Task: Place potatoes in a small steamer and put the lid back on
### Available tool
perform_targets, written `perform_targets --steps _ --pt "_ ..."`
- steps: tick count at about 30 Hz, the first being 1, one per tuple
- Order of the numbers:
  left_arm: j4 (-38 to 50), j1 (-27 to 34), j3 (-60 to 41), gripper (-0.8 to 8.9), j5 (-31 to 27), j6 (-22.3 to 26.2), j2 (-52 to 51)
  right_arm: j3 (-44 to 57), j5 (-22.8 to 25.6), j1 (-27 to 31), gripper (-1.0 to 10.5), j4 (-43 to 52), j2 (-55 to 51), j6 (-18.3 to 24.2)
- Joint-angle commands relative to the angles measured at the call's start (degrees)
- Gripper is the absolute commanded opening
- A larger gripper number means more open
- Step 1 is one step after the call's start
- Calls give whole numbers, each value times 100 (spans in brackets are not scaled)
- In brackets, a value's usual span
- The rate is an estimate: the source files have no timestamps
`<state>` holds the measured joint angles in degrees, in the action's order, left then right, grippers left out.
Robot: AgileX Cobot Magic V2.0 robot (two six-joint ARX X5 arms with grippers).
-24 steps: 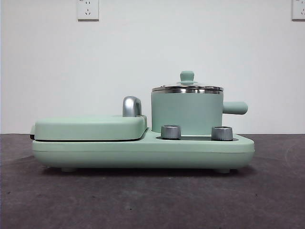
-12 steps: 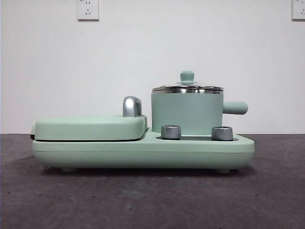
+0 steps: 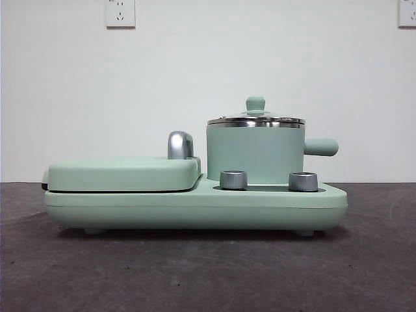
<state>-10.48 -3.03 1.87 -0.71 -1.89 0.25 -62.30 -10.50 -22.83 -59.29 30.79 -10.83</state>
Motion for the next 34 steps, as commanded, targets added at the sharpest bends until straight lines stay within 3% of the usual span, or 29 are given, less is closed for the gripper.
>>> perform_targets --steps 1,6,13,18,26,34 --pt "-33 -9 -114 6 33 79 -7 -28 4 -28 16 61 15 -28" --pt "-33 -9 -114 6 33 79 -7 -7 37 24 15 103 -7 -24" --pt "-31 -9 -111 6 31 79 -7 415 382 1414 15 317 -579 2" --pt "-31 -9 -111 6 31 79 -7 1797 1235 2133 15 1622 -1257 192" --pt "-31 -9 -111 6 31 79 -7 4474 1202 2520 15 4376 -2479 566" --pt "-31 -9 -111 6 31 79 -7 5705 1121 2437 15 4734 -2966 579"
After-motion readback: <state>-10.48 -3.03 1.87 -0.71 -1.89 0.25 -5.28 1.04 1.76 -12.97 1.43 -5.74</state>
